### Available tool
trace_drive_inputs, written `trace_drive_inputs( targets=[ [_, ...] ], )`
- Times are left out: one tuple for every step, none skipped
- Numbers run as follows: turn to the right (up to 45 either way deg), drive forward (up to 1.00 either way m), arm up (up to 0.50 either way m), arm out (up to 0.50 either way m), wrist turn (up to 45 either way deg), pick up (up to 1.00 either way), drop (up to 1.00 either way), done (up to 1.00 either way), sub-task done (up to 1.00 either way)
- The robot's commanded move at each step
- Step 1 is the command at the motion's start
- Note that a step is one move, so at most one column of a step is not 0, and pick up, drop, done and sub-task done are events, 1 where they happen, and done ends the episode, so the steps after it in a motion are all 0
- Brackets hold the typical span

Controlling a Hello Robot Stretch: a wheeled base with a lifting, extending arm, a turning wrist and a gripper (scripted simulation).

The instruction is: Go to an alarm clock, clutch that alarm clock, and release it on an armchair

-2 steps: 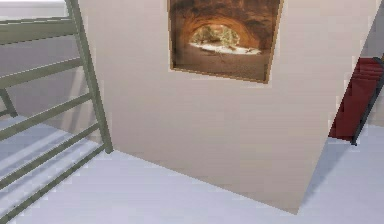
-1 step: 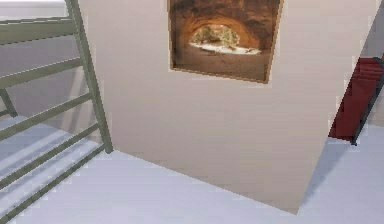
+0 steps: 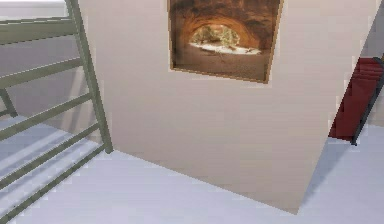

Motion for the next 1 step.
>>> trace_drive_inputs(
  targets=[
    [0.0,0.00,0.00,0.48,0.0,0.00,0.00,0.00,0.00]
  ],
)
